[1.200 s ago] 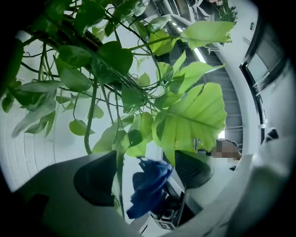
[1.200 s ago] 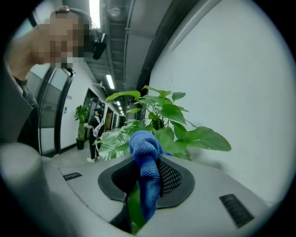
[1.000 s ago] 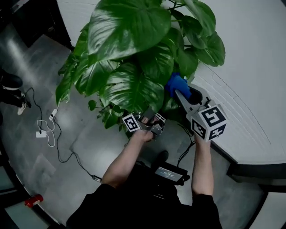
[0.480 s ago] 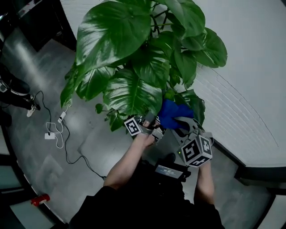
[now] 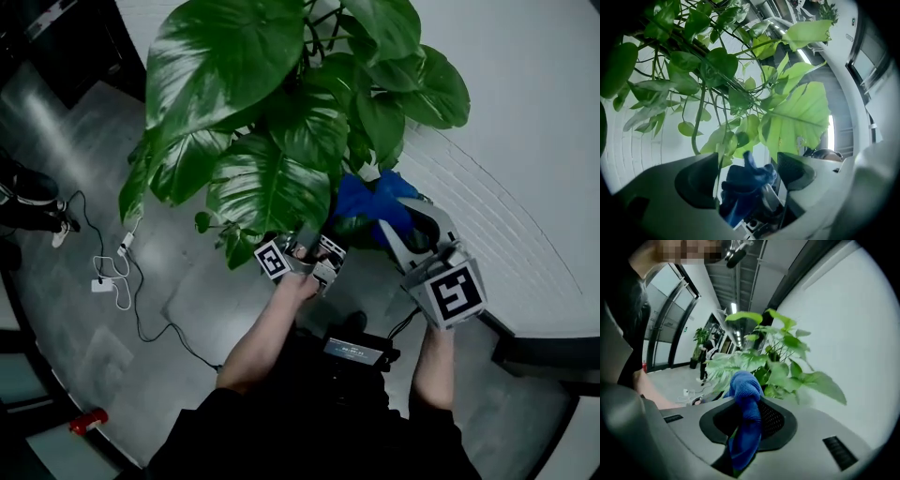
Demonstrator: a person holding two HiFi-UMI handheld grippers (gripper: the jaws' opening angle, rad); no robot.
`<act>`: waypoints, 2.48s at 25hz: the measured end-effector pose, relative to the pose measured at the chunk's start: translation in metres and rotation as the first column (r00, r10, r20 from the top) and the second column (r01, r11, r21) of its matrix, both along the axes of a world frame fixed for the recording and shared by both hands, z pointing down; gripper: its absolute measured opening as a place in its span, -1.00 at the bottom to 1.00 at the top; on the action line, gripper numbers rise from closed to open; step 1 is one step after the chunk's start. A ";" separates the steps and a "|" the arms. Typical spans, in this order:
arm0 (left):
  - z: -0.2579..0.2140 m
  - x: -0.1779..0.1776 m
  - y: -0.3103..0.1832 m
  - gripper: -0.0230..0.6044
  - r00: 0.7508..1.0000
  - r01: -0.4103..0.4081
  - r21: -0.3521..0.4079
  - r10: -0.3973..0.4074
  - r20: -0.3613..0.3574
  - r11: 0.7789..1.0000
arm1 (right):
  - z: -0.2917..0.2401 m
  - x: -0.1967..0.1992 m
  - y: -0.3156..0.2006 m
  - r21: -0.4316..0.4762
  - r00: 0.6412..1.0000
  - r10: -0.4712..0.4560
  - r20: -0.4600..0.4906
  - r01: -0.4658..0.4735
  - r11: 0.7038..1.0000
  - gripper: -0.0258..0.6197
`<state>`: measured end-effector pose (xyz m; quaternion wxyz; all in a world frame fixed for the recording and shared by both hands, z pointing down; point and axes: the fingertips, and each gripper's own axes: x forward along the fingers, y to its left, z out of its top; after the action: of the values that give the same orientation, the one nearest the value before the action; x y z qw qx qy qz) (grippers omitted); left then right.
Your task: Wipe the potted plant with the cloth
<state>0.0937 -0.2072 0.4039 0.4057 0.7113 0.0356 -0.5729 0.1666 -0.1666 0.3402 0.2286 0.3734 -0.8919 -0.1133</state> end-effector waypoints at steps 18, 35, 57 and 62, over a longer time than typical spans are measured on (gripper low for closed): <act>0.059 0.018 0.000 0.35 0.998 0.003 -0.113 0.004 0.058 0.994 | 0.080 0.052 0.100 -0.304 0.961 -0.075 0.265 0.157 0.940 -0.63; 0.014 0.021 0.023 0.35 0.988 -0.044 -0.019 0.041 -0.149 0.999 | 0.046 0.005 -0.034 -0.088 0.999 0.022 -0.028 -0.024 0.996 -0.63; 0.032 0.020 0.019 0.35 0.993 -0.050 -0.073 0.042 -0.112 0.996 | 0.124 0.047 0.117 -0.342 0.978 -0.065 0.196 0.130 0.930 -0.63; 0.051 0.036 0.025 0.35 0.994 -0.076 -0.096 0.068 -0.089 0.992 | 0.011 0.094 0.107 -0.132 0.850 -0.053 0.524 0.142 0.981 -0.63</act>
<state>0.1299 -0.1817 0.4550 0.4592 0.6631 0.0501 -0.5890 0.2610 -0.0596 0.3513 0.0042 0.3239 -0.9445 0.0544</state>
